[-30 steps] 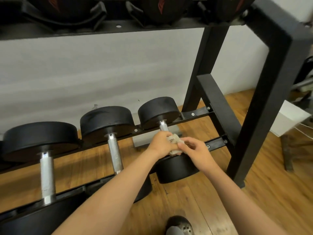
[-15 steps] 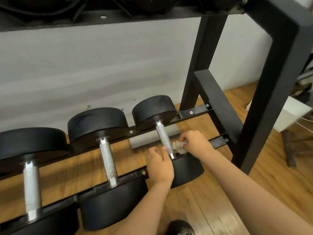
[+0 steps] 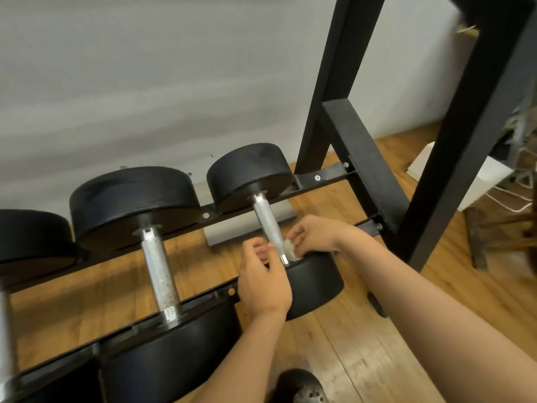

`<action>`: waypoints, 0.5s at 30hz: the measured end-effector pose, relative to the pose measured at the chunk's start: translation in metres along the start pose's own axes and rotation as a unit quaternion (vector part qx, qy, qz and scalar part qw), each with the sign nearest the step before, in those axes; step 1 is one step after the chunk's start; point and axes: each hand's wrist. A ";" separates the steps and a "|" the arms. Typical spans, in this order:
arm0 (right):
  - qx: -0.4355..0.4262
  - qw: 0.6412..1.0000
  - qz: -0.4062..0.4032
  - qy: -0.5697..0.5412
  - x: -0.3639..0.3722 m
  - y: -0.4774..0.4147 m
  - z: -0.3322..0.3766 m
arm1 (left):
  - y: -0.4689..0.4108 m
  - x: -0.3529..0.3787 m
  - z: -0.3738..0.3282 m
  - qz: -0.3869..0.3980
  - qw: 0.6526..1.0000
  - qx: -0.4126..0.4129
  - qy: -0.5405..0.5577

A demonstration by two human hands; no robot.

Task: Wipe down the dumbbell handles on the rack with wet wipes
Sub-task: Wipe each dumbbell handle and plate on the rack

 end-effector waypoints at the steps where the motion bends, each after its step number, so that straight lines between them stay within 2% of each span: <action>1: -0.002 1.000 0.002 0.011 0.002 -0.002 0.001 | 0.000 0.001 0.001 -0.002 1.000 -0.001 0.000; 7: -0.003 0.998 0.018 0.053 0.008 -0.012 0.007 | -0.001 0.000 0.001 -0.009 1.000 -0.005 0.005; 12: 0.018 0.997 -0.071 0.003 0.003 -0.002 0.001 | -0.003 0.002 0.004 -0.011 1.000 -0.008 0.011; 15: 0.028 0.999 -0.024 0.019 0.008 -0.007 0.006 | -0.002 0.002 0.002 -0.008 1.000 -0.009 0.002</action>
Point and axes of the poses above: each hand's wrist, its own y-axis away from the middle knuckle, its own x-axis out of the palm, z = x × y, and after that the axes turned 14 degrees about -x, right-handed
